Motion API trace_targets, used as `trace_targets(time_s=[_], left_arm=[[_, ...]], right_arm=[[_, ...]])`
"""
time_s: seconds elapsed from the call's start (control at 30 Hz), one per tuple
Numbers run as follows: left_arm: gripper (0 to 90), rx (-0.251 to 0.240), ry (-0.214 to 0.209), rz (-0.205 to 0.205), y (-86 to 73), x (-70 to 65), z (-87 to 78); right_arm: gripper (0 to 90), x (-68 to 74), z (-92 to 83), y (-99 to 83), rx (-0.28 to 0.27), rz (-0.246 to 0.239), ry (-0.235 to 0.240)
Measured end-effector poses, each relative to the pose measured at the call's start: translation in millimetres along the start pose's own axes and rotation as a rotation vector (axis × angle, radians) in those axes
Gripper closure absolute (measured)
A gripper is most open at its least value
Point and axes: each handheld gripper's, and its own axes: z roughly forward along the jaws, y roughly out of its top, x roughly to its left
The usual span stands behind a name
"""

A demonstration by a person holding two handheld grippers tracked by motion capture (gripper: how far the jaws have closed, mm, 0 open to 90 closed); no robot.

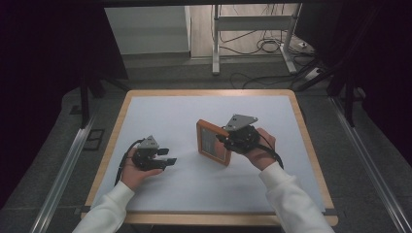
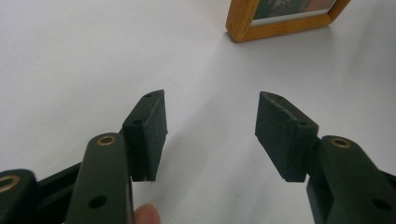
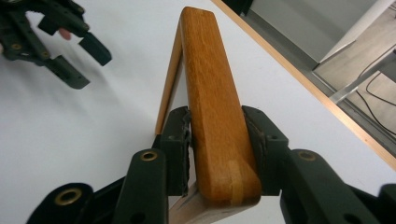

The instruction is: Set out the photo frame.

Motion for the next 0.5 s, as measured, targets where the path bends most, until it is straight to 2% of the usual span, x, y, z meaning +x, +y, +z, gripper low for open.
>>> trace_targets(time_s=[0.13,0.3,0.5], left_arm=[[42.7,-0.008,0.001,-0.004,0.3,0.4,-1.2],[42.4,-0.015,0.003,-0.001,0.8,0.2,-2.3],[40.1,-0.013,0.007,-0.002,1.0,0.3,-2.3]], right_arm=[[58.8,-4.9,4.8,-1.9,0.007,0.015,-0.021],[53.8,-14.7,11.4,-5.1,0.01,0.058,-0.045],[44.6,-24.6,23.1,-9.4,0.028,0.096,-0.089]])
